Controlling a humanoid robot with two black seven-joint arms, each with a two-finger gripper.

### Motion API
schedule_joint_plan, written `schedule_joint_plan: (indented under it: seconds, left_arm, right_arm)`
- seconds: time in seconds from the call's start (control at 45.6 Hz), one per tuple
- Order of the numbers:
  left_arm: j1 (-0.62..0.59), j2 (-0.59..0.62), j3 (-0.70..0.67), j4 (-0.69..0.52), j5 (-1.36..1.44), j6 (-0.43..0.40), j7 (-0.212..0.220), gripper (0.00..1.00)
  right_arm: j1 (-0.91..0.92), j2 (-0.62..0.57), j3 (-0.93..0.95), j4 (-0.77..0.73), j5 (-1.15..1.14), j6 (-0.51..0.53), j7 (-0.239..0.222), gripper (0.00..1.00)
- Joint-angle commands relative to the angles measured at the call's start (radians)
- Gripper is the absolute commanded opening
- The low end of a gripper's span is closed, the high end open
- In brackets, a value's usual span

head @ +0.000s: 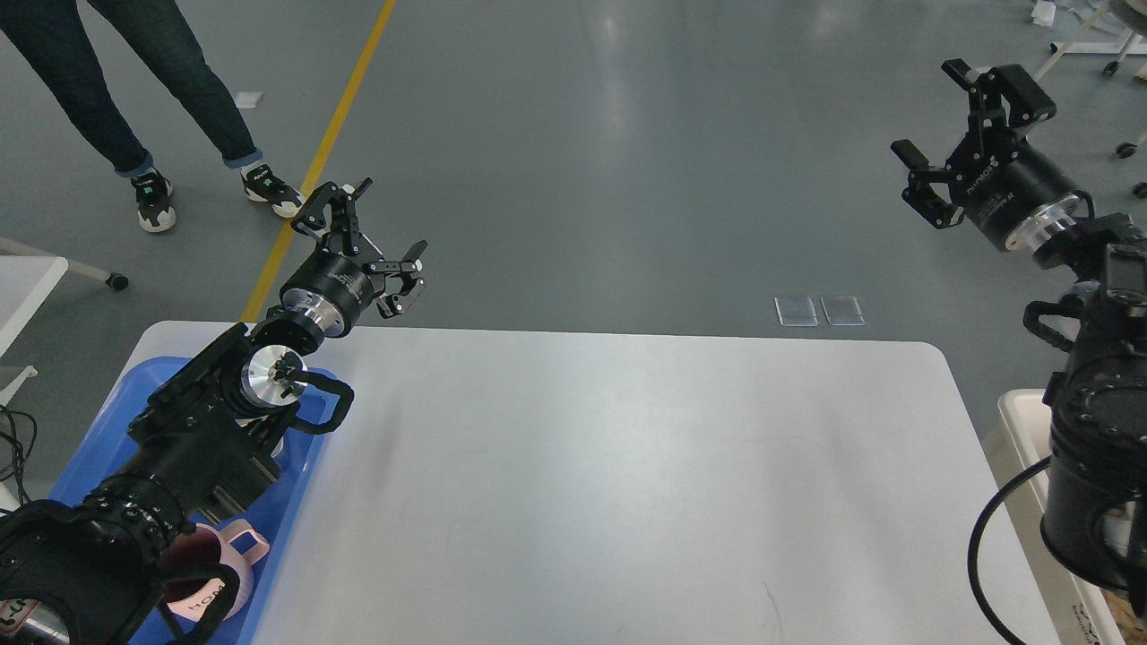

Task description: Tidy desktop

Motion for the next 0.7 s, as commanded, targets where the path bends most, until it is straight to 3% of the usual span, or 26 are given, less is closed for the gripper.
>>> schedule_joint_plan:
  seconds: [0.0, 0.11, 0.417, 0.68]
  left_arm:
    - [0.000, 0.001, 0.000, 0.000, 0.000, 0.000, 0.000, 0.98]
    - [0.000, 0.001, 0.000, 0.000, 0.000, 0.000, 0.000, 0.98]
    - [0.000, 0.015, 0.000, 0.000, 0.000, 0.000, 0.003, 0.98]
    - [-0.001, 0.007, 0.000, 0.000, 0.000, 0.002, 0.001, 0.98]
  right_arm:
    - [-0.032, 0.013, 0.000, 0.007, -0.002, 0.000, -0.005, 1.00]
    - [-0.038, 0.007, 0.009, 0.066, 0.002, 0.000, -0.005, 1.00]
    - [0.000, -0.203, 0.011, 0.623, -0.007, 0.000, -0.008, 1.00]
    - [-0.026, -0.191, 0.012, 0.619, -0.001, 0.000, -0.010, 1.00]
